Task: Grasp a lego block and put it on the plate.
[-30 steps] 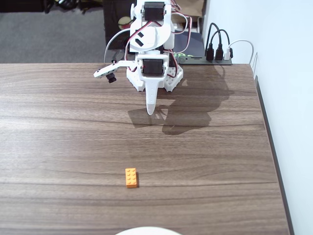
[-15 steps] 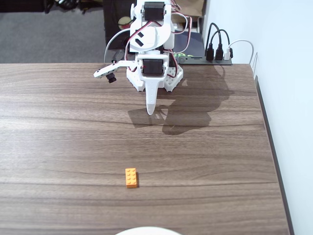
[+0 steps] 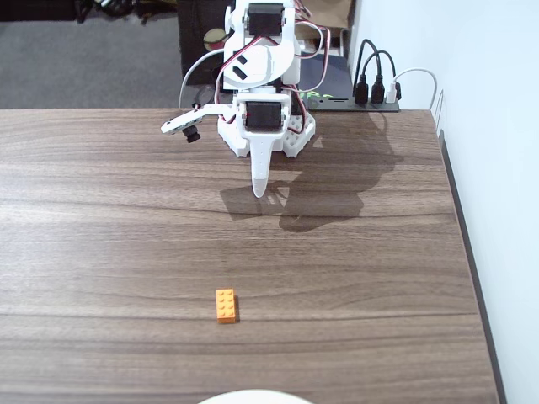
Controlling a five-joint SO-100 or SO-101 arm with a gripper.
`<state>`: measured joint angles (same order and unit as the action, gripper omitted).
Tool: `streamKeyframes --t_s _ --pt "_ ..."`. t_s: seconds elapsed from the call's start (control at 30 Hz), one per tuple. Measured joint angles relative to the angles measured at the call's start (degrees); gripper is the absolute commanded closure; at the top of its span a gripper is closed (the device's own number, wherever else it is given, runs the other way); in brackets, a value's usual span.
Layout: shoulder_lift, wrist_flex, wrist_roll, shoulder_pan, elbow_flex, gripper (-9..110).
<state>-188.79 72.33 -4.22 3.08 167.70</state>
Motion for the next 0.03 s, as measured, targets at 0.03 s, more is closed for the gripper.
streamKeyframes --t_s 0.03 --pt "0.0 0.0 0.0 0.0 0.0 101"
